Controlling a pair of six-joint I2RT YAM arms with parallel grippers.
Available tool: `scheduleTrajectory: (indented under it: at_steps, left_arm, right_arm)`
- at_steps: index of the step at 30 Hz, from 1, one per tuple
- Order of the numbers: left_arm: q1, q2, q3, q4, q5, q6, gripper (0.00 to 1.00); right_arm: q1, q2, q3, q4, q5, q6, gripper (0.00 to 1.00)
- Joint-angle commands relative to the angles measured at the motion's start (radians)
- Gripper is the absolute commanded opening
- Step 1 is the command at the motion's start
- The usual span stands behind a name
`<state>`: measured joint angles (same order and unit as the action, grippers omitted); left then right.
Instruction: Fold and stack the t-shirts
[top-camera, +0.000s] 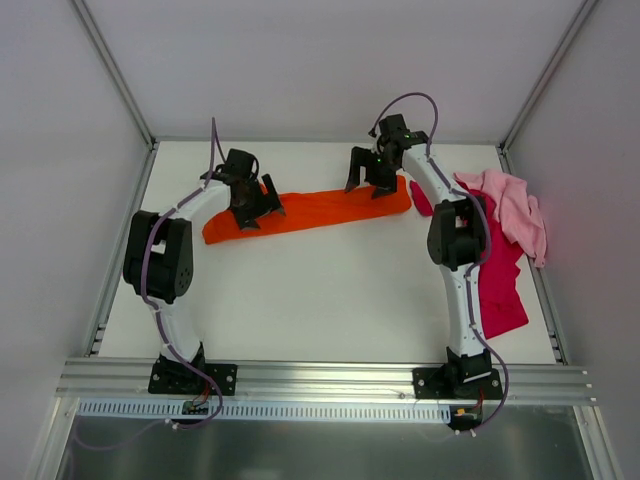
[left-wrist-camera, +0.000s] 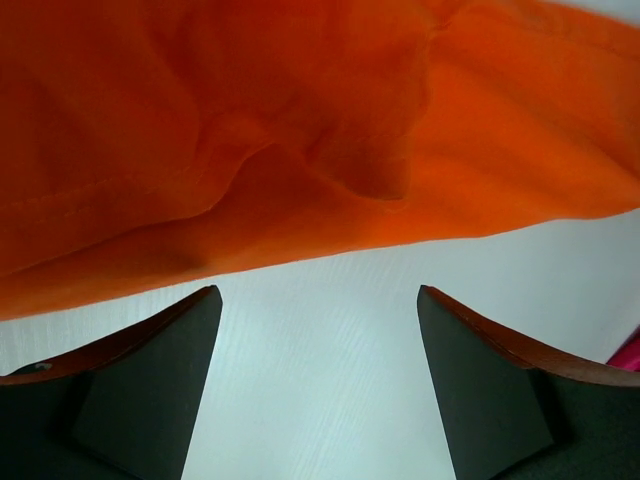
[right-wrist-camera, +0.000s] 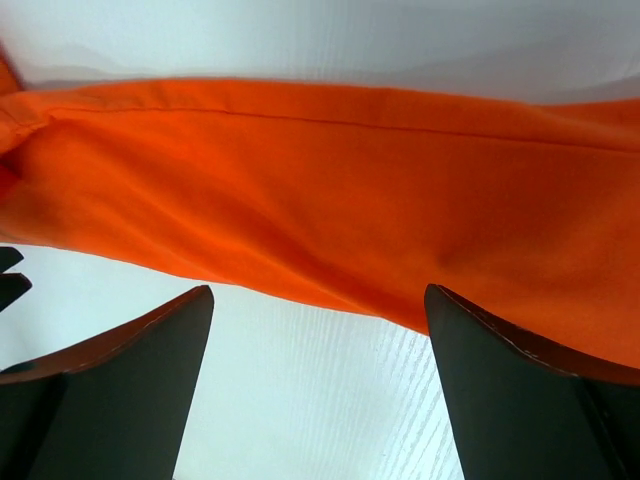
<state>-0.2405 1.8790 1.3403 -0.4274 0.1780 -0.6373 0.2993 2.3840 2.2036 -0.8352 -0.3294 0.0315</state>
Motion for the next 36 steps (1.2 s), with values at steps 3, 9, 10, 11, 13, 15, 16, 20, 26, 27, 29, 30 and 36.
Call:
scheduleTrajectory:
  at_steps: [3,9,10,11,13,15,16,20,26,27,29,30,36]
  left_arm:
    - [0.021,0.038,0.180,-0.042,-0.032,0.019,0.80]
    - [0.049,0.150,0.278,-0.106,-0.009,-0.001,0.80]
    - [0.049,0.158,0.281,-0.114,-0.008,-0.001,0.80]
    - [0.049,0.163,0.281,-0.120,-0.012,-0.002,0.80]
    - [0.053,0.163,0.266,-0.125,-0.009,-0.005,0.80]
    - [0.053,0.163,0.258,-0.138,-0.011,-0.009,0.80]
    - [0.055,0.166,0.255,-0.140,-0.011,-0.007,0.80]
    - [0.053,0.167,0.221,-0.149,-0.009,-0.007,0.80]
    - [0.061,0.146,0.186,-0.136,-0.003,-0.012,0.80]
    - [0.066,0.152,0.191,-0.139,0.000,-0.012,0.79]
    - [0.084,0.175,0.215,-0.152,0.005,-0.015,0.79]
    - [0.089,0.184,0.227,-0.157,0.005,-0.016,0.79]
    - [0.118,0.253,0.309,-0.149,0.055,-0.047,0.79]
  right_arm:
    - [-0.026,0.026,0.186,-0.010,-0.016,-0.005,0.92]
    - [-0.046,0.064,0.173,0.007,0.024,0.019,0.92]
    - [-0.048,0.067,0.165,0.002,0.033,0.016,0.92]
    - [-0.048,0.066,0.153,0.001,0.036,0.012,0.93]
    - [-0.055,0.054,0.081,0.016,0.041,0.008,0.92]
    - [-0.055,0.021,0.016,0.063,0.039,0.015,0.92]
    - [-0.057,0.015,-0.007,0.068,0.036,0.019,0.92]
    - [-0.058,0.018,-0.041,0.070,-0.006,0.031,0.92]
    - [-0.058,-0.019,-0.111,0.074,-0.013,0.016,0.92]
    - [-0.057,-0.020,-0.111,0.062,-0.014,0.013,0.92]
    - [-0.055,-0.022,-0.113,0.024,-0.057,0.008,0.92]
    - [-0.055,-0.038,-0.142,0.022,-0.072,0.018,0.92]
    - [0.004,-0.153,-0.307,0.012,-0.057,-0.022,0.92]
